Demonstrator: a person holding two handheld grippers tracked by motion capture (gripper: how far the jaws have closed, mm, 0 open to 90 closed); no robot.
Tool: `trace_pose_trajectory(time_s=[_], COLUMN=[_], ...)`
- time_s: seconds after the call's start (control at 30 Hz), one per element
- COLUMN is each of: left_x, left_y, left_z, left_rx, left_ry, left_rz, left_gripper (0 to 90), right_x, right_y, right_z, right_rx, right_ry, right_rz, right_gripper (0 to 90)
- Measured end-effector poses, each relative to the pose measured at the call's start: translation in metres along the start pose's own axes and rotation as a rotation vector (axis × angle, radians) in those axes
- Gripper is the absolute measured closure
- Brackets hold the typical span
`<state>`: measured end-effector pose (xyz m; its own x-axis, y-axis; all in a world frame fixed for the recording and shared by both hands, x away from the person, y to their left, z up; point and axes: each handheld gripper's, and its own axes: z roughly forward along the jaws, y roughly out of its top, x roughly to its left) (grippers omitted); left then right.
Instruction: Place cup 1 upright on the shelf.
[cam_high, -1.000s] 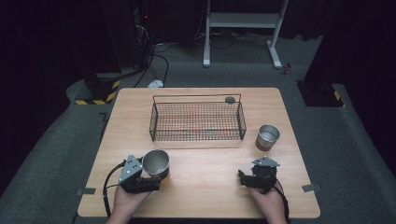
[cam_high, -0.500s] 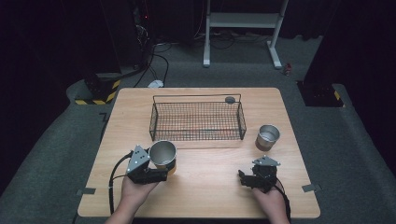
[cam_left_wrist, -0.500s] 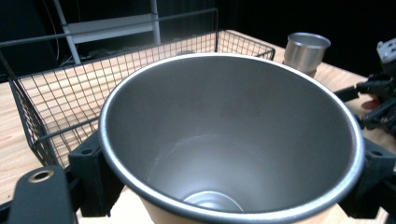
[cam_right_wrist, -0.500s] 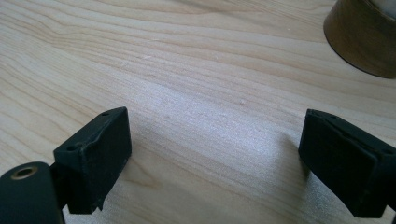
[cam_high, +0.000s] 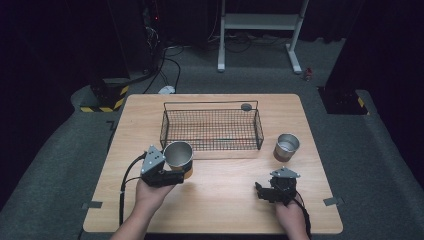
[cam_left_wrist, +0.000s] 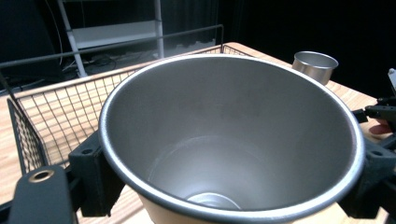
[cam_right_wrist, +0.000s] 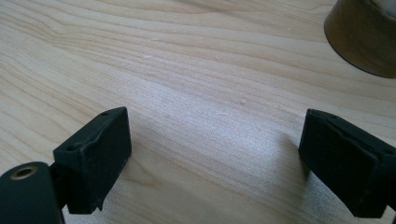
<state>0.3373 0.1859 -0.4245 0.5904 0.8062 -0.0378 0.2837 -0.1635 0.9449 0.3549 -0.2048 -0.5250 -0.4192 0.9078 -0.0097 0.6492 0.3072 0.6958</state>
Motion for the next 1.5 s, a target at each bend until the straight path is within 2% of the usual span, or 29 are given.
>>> trace_pose_trajectory(time_s=[0.03,0.1,0.17,0.2,0.4,0.53,0.6,0.63,0.93,1.03,1.33,1.37,1.43,1.5], left_x=[0.000,0.000,0.004,0.004,0.004,0.005,0.004,0.004,0.007,0.009,0.020,0.023,0.024,0.027], left_y=[0.003,0.005,0.011,0.011,0.021,0.025,0.026,0.028,0.039,0.044,0.047,0.049,0.050,0.054], left_z=[0.003,0.005,0.009,0.009,0.017,0.024,0.024,0.027,0.032,0.034,0.049,0.050,0.050,0.052], left_rx=[-0.009,-0.019,-0.019,-0.019,-0.013,-0.025,-0.028,-0.019,-0.047,-0.054,-0.020,-0.055,-0.060,-0.060], left_ry=[-0.004,-0.008,-0.016,-0.016,0.021,0.025,0.028,0.039,0.065,0.071,0.082,0.071,0.068,0.083], left_rz=[0.016,0.014,-0.020,-0.020,-0.023,-0.053,-0.052,-0.036,-0.045,-0.043,-0.039,-0.056,-0.061,-0.061], left_gripper=[13.9,13.9,13.9,13.9,13.9,13.9,13.9,13.9,13.9,13.9,13.9,13.9,13.9,13.9], right_x=[0.000,0.000,0.000,0.000,0.000,0.000,0.000,-0.001,-0.001,-0.001,-0.001,-0.001,-0.001,-0.001], right_y=[0.000,0.000,0.000,0.000,0.000,0.000,0.000,0.000,0.000,0.000,0.000,0.000,0.000,0.000], right_z=[0.000,0.000,0.000,0.000,0.000,0.000,0.000,0.000,0.000,0.001,0.001,0.001,0.001,0.001], right_rx=[0.000,0.000,-0.001,-0.001,-0.001,0.000,0.001,0.000,-0.003,-0.003,-0.003,-0.003,-0.003,-0.003], right_ry=[0.000,0.000,-0.002,-0.002,0.000,0.002,0.003,0.004,0.007,0.011,0.012,0.012,0.012,0.012], right_rz=[0.000,0.001,0.003,0.003,0.001,-0.005,-0.004,-0.007,-0.016,-0.019,-0.020,-0.020,-0.020,-0.020], right_gripper=[9.1,9.1,9.1,9.1,8.9,8.8,8.8,8.8,8.9,8.8,8.8,8.8,8.8,8.8])
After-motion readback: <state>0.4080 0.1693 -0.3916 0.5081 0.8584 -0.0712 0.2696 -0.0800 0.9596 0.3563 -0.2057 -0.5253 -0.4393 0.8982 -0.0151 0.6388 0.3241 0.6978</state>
